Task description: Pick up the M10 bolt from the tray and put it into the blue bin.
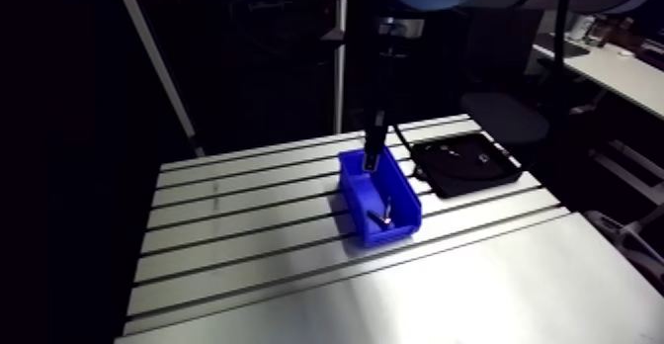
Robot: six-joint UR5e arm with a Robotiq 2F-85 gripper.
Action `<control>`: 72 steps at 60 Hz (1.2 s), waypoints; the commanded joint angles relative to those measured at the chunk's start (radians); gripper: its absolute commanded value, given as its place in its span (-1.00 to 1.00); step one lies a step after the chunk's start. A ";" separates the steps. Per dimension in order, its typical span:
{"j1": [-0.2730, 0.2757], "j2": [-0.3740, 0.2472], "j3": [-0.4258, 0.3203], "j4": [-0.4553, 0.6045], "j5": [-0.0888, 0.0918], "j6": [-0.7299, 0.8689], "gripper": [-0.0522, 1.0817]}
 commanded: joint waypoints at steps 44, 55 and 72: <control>-0.001 -0.111 -0.398 0.367 -0.123 1.278 -0.90; 0.005 -0.111 -0.417 0.402 -0.113 1.283 -0.90; 0.002 -0.121 -0.421 0.400 -0.065 1.279 -0.90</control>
